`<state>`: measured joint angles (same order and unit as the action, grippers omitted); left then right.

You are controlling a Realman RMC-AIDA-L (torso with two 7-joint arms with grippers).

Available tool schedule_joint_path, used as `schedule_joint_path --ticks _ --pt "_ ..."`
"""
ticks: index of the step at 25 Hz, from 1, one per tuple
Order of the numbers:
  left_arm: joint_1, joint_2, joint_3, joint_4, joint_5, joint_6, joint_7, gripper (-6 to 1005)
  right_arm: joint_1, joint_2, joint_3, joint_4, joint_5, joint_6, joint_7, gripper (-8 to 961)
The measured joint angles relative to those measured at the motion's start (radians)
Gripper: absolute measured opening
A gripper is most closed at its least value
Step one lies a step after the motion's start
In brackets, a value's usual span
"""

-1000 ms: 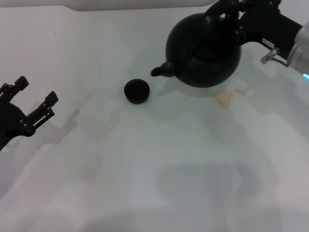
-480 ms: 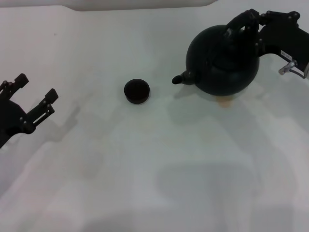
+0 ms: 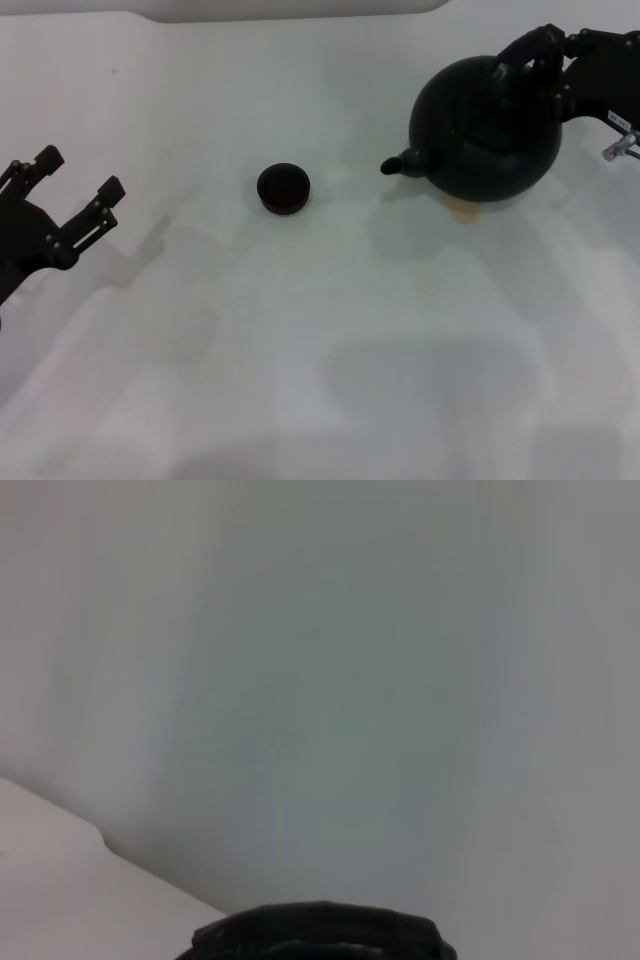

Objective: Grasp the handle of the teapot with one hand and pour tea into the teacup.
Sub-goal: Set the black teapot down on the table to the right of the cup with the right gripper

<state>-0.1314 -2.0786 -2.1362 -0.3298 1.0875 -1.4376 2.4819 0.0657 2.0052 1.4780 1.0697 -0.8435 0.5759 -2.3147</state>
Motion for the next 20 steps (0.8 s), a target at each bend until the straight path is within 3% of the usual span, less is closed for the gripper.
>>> schedule_joint_path --ticks 20 --pt "-0.016 0.003 -0.001 0.0 -0.002 0.006 0.0 843 -0.011 0.002 0.002 -0.026 -0.019 0.0 -0.06 159"
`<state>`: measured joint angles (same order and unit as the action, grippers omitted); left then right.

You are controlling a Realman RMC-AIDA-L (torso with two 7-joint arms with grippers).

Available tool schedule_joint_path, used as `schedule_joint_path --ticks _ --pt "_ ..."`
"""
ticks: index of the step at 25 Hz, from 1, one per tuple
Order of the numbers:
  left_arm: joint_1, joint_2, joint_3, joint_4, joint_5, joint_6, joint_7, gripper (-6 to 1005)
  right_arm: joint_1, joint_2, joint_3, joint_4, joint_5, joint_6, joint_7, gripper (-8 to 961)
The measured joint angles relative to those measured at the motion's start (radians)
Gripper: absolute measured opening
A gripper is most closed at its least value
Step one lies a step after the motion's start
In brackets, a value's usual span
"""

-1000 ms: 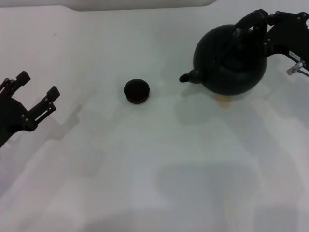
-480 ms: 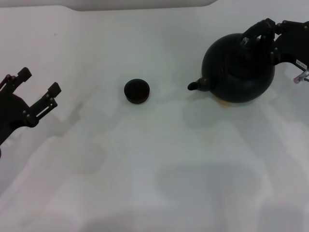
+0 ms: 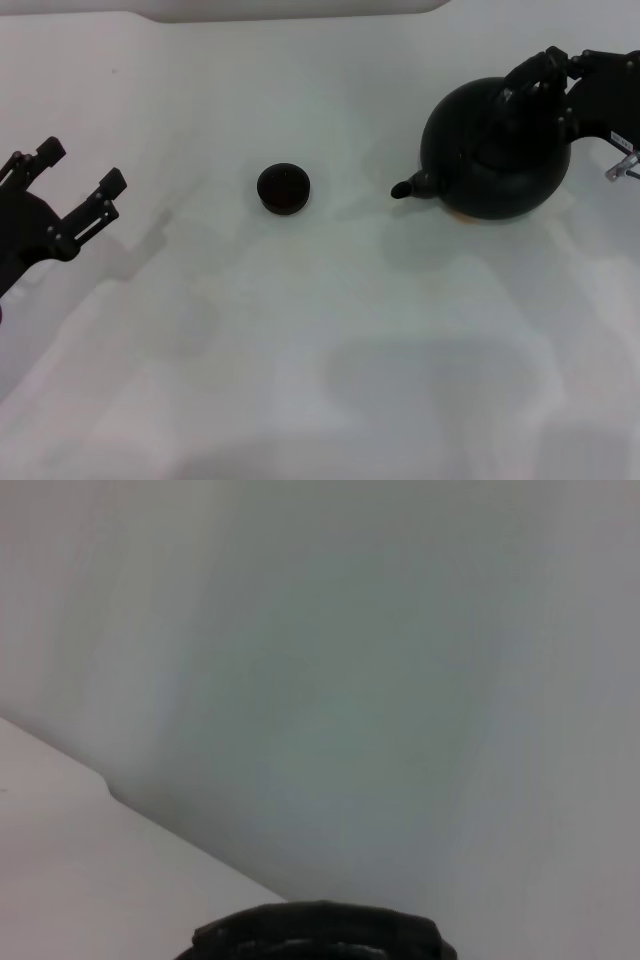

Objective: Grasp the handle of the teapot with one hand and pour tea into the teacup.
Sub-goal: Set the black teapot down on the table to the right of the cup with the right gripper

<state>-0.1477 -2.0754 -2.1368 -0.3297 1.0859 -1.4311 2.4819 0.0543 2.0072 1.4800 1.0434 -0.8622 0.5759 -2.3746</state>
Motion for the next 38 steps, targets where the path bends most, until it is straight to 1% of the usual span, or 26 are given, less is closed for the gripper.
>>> schedule_joint_path --ticks 13,17,30,37,38 --pt "-0.008 0.001 0.0 0.0 0.0 0.0 0.0 843 0.0 -0.003 -0.001 -0.011 -0.002 -0.007 0.0 170" --pt "-0.009 0.001 0.0 0.0 0.0 0.0 0.0 843 0.001 0.0 0.005 -0.014 -0.02 -0.008 -0.001 174" --pt "-0.009 0.002 0.0 0.0 0.0 -0.004 0.0 844 0.004 0.0 0.008 -0.017 -0.023 -0.013 0.01 185" --pt "-0.007 0.002 -0.002 -0.001 0.0 -0.006 0.0 844 -0.01 -0.002 0.008 -0.016 -0.021 -0.017 0.013 192" --pt "-0.005 0.002 -0.002 -0.001 0.0 -0.007 0.0 844 -0.014 -0.002 0.008 -0.015 -0.019 -0.016 0.013 224"
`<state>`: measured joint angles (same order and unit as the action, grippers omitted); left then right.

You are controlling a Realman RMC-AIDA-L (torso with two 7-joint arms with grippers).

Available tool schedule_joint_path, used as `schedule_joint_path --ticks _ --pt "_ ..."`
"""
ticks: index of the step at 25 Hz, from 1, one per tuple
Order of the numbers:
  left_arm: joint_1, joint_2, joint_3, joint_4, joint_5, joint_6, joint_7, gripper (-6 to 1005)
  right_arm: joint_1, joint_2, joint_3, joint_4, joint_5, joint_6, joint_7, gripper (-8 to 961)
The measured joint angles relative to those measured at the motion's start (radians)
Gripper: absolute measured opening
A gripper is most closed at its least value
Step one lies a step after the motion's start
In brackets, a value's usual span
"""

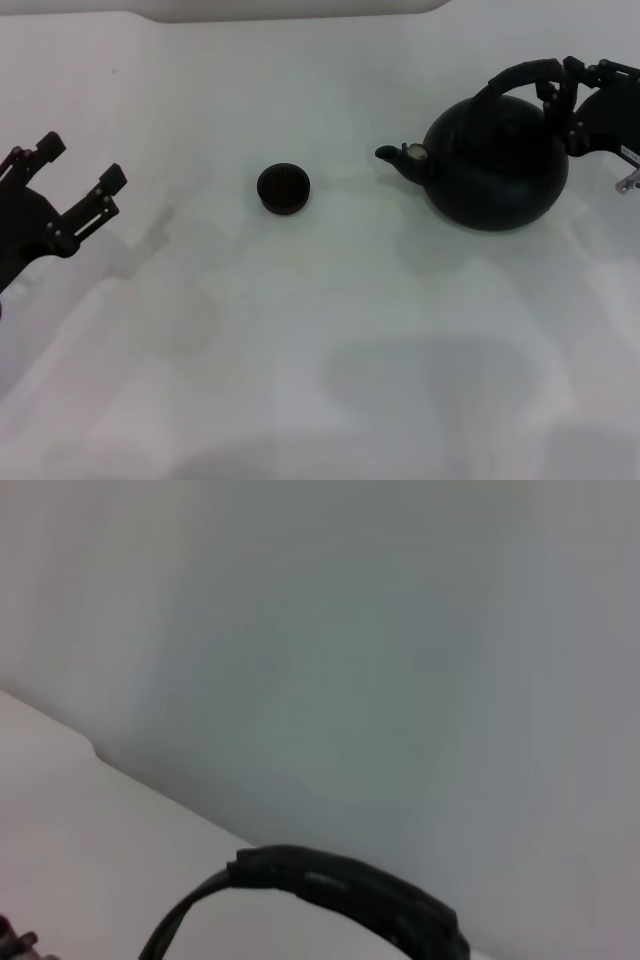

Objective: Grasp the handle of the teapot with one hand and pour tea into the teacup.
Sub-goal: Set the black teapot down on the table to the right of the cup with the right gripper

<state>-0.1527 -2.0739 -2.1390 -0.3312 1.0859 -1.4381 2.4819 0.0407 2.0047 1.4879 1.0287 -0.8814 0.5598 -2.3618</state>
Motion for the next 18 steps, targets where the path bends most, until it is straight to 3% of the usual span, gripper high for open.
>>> schedule_joint_path --ticks 4,9,10,15,18 --pt "0.002 0.0 -0.001 -0.003 -0.004 -0.001 0.0 844 -0.019 -0.002 0.003 0.009 0.003 0.004 0.006 352" --pt "0.004 0.002 -0.001 -0.005 -0.024 -0.001 0.0 843 -0.036 -0.003 0.035 0.004 -0.001 0.059 0.037 377" --pt "0.004 0.002 -0.002 -0.007 -0.026 0.0 0.0 843 -0.041 -0.003 0.05 -0.005 -0.002 0.094 0.037 382" --pt "0.007 0.004 -0.003 -0.007 -0.049 0.006 0.0 843 -0.061 -0.003 0.115 -0.043 -0.004 0.248 0.035 600" --pt "0.008 0.004 -0.018 -0.008 -0.054 0.007 0.001 844 -0.076 -0.007 0.159 -0.078 -0.016 0.366 0.027 655"
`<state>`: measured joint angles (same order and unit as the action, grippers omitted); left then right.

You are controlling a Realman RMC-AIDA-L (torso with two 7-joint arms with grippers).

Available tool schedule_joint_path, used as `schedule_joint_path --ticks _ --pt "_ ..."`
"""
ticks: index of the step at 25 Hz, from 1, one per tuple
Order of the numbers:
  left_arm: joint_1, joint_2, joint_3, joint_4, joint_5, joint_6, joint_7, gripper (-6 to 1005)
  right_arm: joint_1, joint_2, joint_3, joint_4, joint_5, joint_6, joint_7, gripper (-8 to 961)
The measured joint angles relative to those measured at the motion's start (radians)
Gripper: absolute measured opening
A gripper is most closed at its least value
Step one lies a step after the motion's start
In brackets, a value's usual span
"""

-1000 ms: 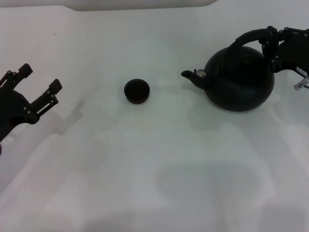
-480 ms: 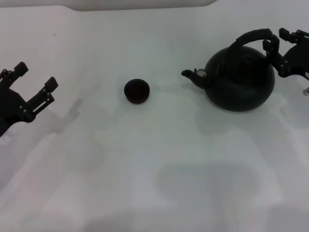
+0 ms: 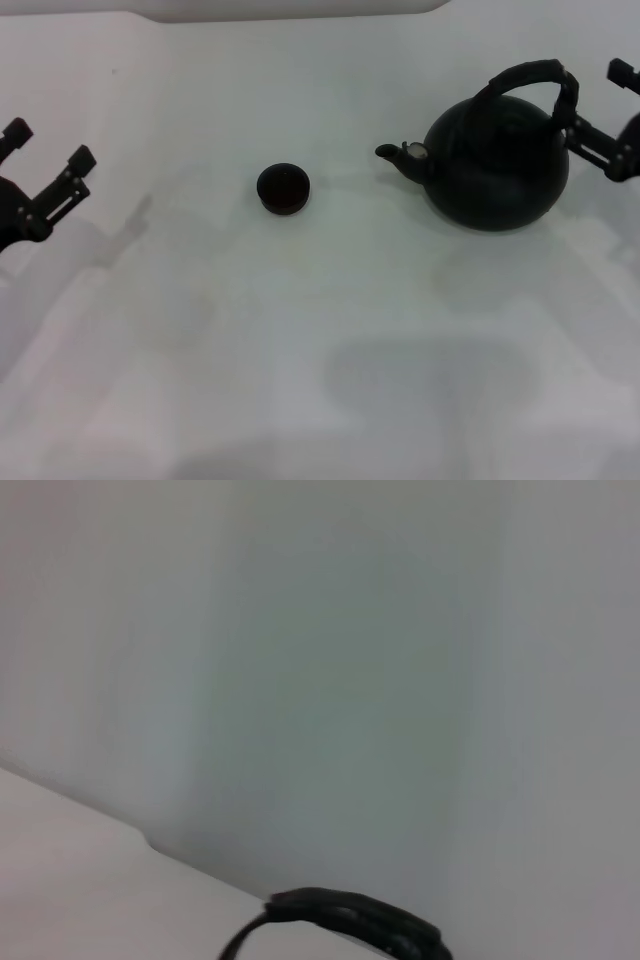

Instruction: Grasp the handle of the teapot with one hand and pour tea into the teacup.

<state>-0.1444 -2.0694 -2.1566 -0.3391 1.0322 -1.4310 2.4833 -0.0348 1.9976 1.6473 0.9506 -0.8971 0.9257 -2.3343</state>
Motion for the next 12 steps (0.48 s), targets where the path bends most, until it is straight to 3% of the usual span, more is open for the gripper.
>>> schedule_joint_path --ticks 7,12 --pt "0.008 0.0 -0.065 0.001 -0.002 0.003 0.006 843 0.007 0.01 0.21 -0.204 -0.009 0.212 -0.063 774" --pt "0.02 0.0 -0.143 0.009 -0.004 0.003 -0.002 843 0.082 0.013 0.391 -0.478 0.062 0.378 -0.224 829"
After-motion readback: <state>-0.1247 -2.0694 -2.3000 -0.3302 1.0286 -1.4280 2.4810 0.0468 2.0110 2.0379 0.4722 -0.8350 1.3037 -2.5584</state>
